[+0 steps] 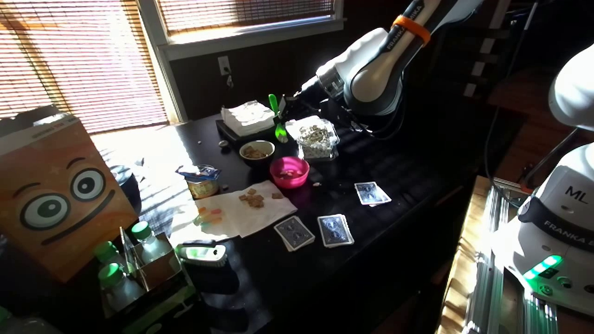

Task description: Transfer a spoonful of contents from the transparent bowl to the pink bowl

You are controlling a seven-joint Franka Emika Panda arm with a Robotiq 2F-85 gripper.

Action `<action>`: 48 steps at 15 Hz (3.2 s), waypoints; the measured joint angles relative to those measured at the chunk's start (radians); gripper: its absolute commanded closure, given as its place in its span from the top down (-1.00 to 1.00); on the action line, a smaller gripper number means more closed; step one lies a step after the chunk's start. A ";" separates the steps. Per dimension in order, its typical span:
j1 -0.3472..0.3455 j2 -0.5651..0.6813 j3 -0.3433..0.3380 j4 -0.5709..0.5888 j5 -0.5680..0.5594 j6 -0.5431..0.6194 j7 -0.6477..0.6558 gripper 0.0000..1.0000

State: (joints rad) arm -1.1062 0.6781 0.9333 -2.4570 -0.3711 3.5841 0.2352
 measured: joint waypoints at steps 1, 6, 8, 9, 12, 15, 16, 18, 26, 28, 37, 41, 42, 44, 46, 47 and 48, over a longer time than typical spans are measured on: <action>0.001 0.000 -0.003 0.000 0.000 0.000 0.000 -0.93; -0.007 0.027 -0.005 0.001 -0.040 0.000 -0.007 -0.93; -0.023 0.053 0.000 0.002 -0.086 0.001 -0.011 -0.93; -0.032 0.068 0.002 0.002 -0.110 0.003 -0.014 -0.93; -0.055 0.110 0.003 0.004 -0.182 0.033 -0.035 -0.93; -0.073 0.150 0.003 0.007 -0.250 0.064 -0.054 -0.93; -0.078 0.162 0.003 0.009 -0.271 0.068 -0.058 -0.93; -0.086 0.186 0.004 0.014 -0.315 0.072 -0.064 -0.93; -0.123 0.272 0.010 0.033 -0.477 0.099 -0.084 -0.93; -0.124 0.279 0.008 0.041 -0.481 0.116 -0.103 -0.93; -0.130 0.290 0.006 0.057 -0.511 0.162 -0.132 -0.93; -0.139 0.314 0.006 0.058 -0.559 0.196 -0.132 -0.93; -0.142 0.321 0.007 0.058 -0.578 0.200 -0.132 -0.93; -0.147 0.334 0.006 0.059 -0.595 0.211 -0.133 -0.93; -0.155 0.347 0.008 0.061 -0.631 0.221 -0.129 -0.93; -0.160 0.353 0.008 0.061 -0.639 0.226 -0.129 -0.93; -0.164 0.357 0.008 0.062 -0.643 0.229 -0.130 -0.93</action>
State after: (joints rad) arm -1.2706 1.0348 0.9410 -2.3954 -1.0140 3.8134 0.1054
